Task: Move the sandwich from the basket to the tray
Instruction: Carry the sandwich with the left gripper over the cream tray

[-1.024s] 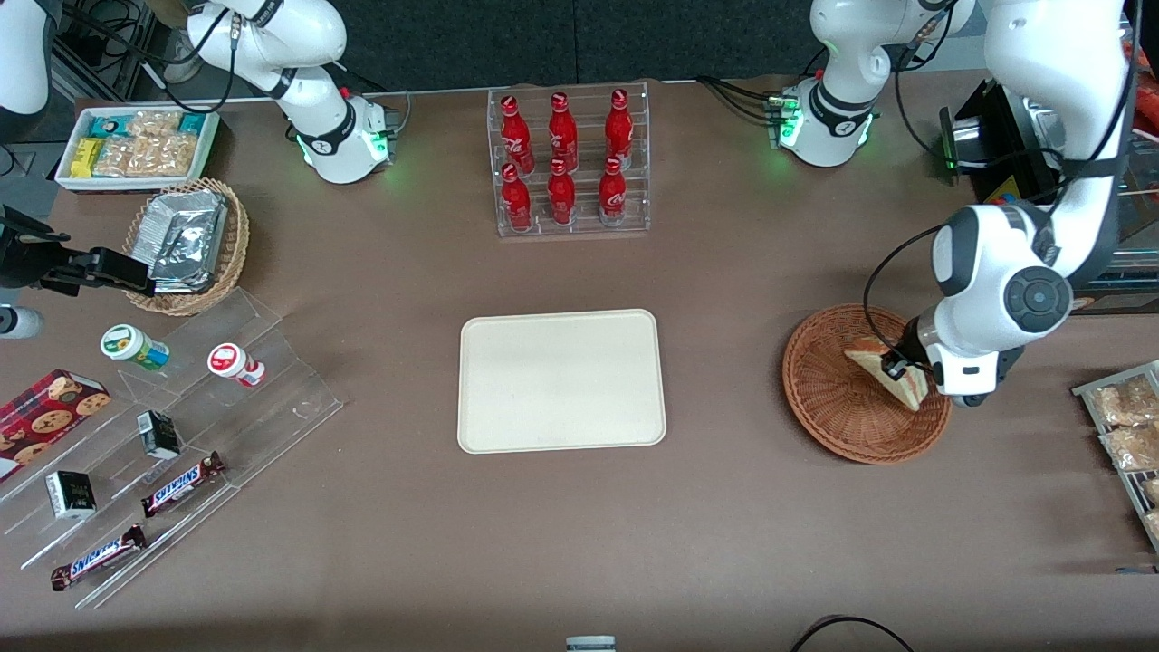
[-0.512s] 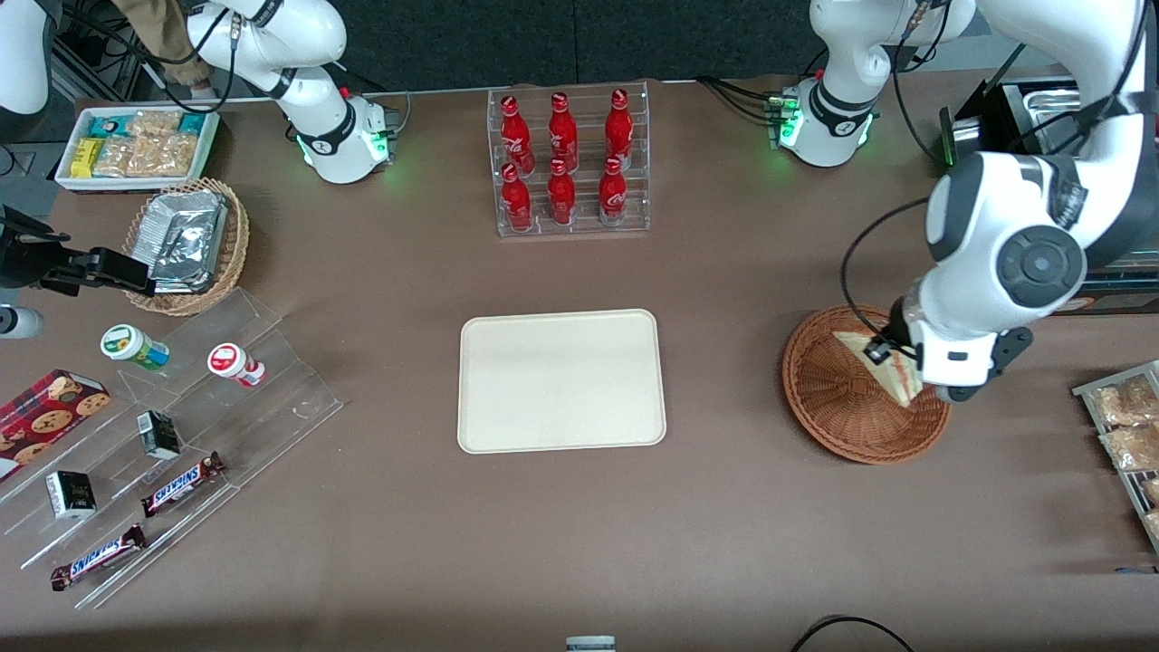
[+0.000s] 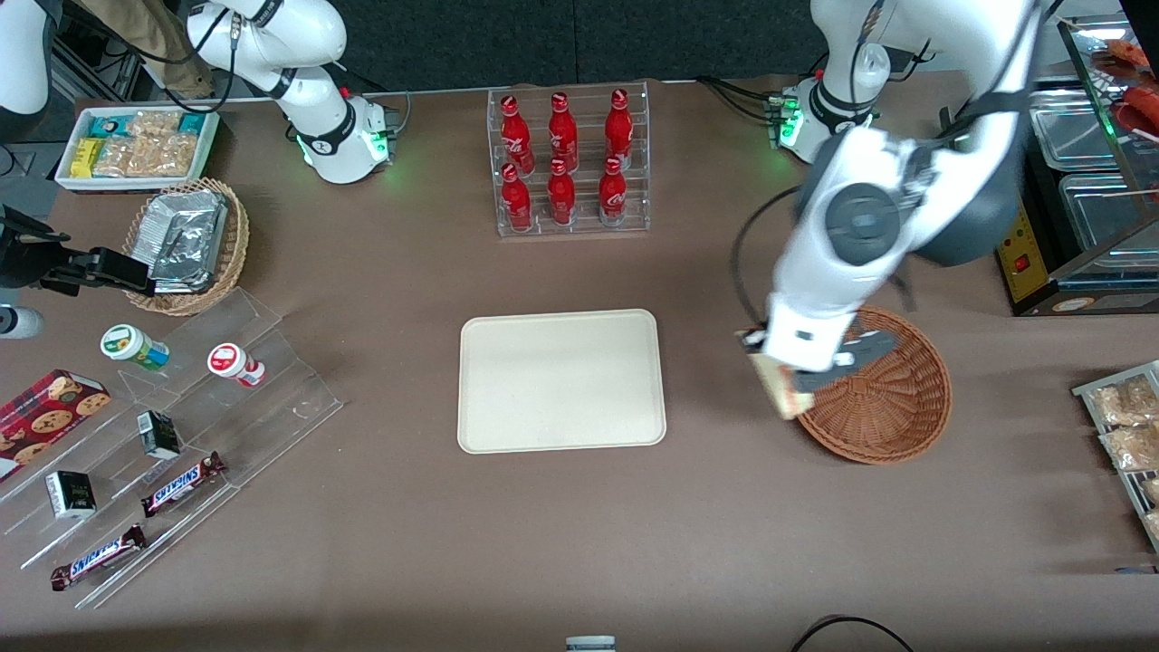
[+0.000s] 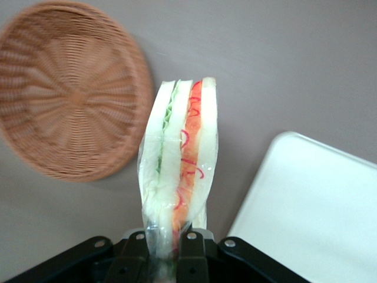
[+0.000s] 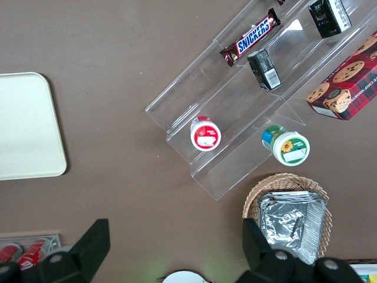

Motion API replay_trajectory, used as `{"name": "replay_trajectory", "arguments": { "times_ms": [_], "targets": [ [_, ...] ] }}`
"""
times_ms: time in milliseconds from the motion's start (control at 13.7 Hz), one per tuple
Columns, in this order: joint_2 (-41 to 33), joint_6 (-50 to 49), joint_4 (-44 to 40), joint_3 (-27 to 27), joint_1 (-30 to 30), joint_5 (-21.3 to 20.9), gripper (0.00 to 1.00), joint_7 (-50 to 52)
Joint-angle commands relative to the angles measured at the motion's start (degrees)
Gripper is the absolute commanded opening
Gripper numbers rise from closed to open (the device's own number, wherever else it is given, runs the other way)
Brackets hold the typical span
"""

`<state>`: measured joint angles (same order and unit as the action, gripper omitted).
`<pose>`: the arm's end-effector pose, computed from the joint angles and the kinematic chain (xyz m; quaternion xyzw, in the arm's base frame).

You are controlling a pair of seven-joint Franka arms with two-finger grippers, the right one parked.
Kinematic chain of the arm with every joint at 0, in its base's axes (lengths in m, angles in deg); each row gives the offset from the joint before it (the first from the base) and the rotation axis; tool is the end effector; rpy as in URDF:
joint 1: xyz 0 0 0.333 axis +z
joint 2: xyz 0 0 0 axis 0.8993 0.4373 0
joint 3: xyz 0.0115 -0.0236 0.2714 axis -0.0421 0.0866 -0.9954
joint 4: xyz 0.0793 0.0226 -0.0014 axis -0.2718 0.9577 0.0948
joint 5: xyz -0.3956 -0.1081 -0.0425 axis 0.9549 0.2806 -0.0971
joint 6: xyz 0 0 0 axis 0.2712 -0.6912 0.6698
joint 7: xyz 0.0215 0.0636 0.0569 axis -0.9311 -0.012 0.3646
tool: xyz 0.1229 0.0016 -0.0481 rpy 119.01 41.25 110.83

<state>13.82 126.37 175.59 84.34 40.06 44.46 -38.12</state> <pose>0.5785 -0.3016 0.3667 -0.9809 -0.1888 0.0242 0.0394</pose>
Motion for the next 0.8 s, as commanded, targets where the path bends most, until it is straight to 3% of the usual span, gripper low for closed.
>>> {"name": "replay_trajectory", "arguments": {
  "times_ms": [0, 732],
  "targets": [
    [9.2, 1.9, -9.8, -0.9, -6.0, 0.2, 0.00, 0.7],
    [21.1, 16.6, -12.0, 1.2, -15.5, 0.5, 0.00, 0.9]
  ]
}}
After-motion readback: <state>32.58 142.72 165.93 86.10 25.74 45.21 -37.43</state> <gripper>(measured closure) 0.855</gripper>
